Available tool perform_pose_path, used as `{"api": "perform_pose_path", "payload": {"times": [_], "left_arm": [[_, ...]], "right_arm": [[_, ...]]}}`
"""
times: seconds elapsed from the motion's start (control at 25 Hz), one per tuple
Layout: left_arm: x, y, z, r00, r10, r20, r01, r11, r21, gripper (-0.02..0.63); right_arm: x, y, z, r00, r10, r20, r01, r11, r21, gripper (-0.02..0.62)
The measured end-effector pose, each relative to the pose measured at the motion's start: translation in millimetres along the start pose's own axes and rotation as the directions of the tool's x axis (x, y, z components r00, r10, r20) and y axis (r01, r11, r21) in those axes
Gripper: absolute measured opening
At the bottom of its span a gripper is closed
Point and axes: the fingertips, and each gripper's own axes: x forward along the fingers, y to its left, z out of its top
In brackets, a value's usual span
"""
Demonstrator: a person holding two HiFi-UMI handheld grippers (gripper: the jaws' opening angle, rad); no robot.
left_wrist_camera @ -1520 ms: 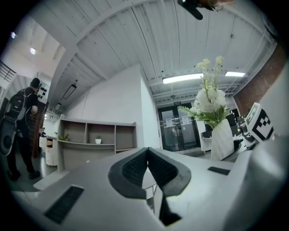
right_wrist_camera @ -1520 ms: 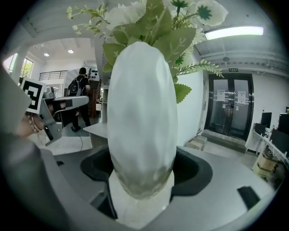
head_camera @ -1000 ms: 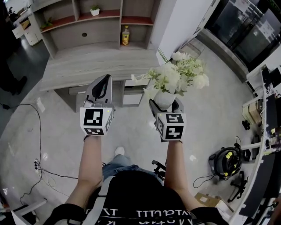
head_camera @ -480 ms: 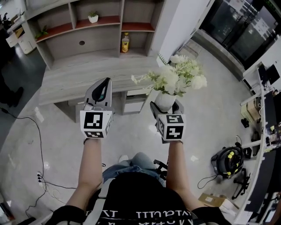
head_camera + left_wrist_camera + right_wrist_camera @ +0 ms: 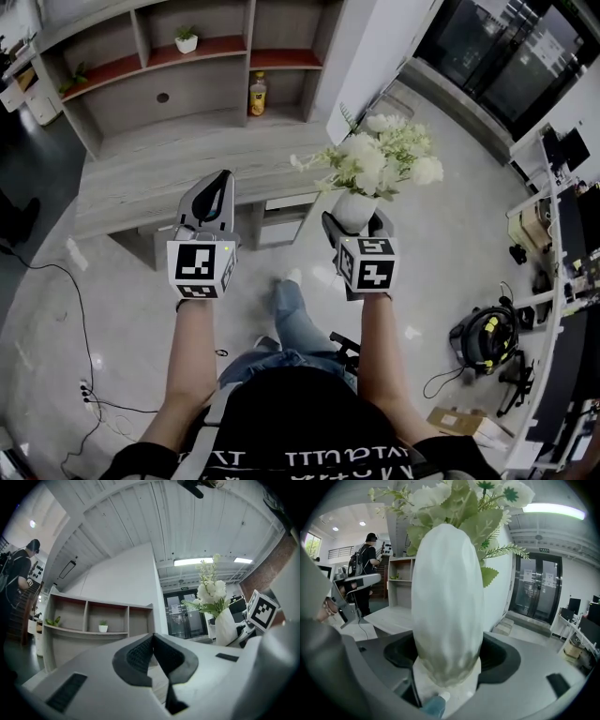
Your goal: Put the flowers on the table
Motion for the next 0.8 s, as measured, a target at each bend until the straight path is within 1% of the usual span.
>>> {"api": "perform_pose_path", "payload": {"times": [0.16,0.24,0.48,0.8], "left_arm": [[9,-1,-5,1.0,0.017,0.009,-0.017,1.0,-0.003,0.011],[22,4,-6,1.0,0.023,0.008,-0.023,1.0,0.0,0.011],[71,15,-18,0.999,0.041,-0.013,-0.041,0.999,0.006,0.011],[156,27,-39,0.999,0.021,-0.05,-0.02,1.0,0.013,0.011]], "right_arm": [[14,-7,-2,1.0,0.011,0.008,-0.011,1.0,-0.006,0.385],[27,-12,4,1.0,0.016,0.008,-0.016,1.0,-0.007,0.385],[76,-31,20,0.998,0.069,0.015,-0.068,0.997,-0.025,0.385],[160,-61,47,0.995,0.093,0.023,-0.093,0.996,0.01,0.385]]}}
